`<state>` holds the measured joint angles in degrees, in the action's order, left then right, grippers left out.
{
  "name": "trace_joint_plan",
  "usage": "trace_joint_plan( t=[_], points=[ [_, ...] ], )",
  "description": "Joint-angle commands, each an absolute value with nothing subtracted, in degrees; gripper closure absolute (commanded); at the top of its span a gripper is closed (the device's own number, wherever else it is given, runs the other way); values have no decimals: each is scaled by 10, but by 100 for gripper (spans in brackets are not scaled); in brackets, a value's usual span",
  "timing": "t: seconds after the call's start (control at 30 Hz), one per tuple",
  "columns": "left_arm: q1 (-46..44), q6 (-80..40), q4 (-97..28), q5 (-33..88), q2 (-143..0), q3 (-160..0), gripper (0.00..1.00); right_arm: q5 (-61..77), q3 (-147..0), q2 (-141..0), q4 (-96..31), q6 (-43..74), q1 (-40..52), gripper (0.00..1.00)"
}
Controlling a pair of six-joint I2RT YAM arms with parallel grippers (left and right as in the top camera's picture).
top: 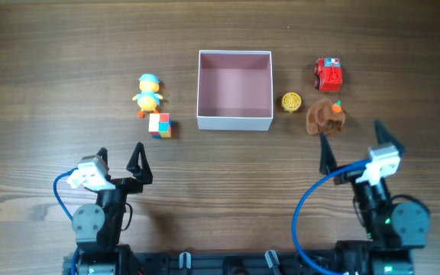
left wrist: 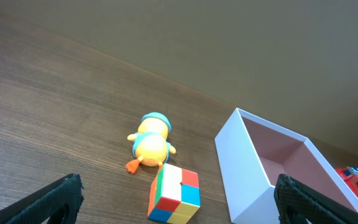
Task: Pack container
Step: 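Reach the right gripper to the red toy car and grasp it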
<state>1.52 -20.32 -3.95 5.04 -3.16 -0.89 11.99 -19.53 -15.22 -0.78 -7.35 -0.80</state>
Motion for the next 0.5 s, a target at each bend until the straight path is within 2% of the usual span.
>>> trace_joint_plan(
  t=[0.0,0.23,0.3,0.47],
  points=[
    [16,-211,-38,61,-31,-3,0,83,-318,-295,-53,-73,-8,0],
    [16,-211,-38,61,-31,-3,0,89,-660,-662,-399,-64,-8,0],
    [16,-211,-38,61,-31,-3,0,129,-749,-733,-453,-64,-8,0],
    [16,-211,-38,61,-31,-3,0,192,-885,-826,-474,-58,-8,0]
  ],
)
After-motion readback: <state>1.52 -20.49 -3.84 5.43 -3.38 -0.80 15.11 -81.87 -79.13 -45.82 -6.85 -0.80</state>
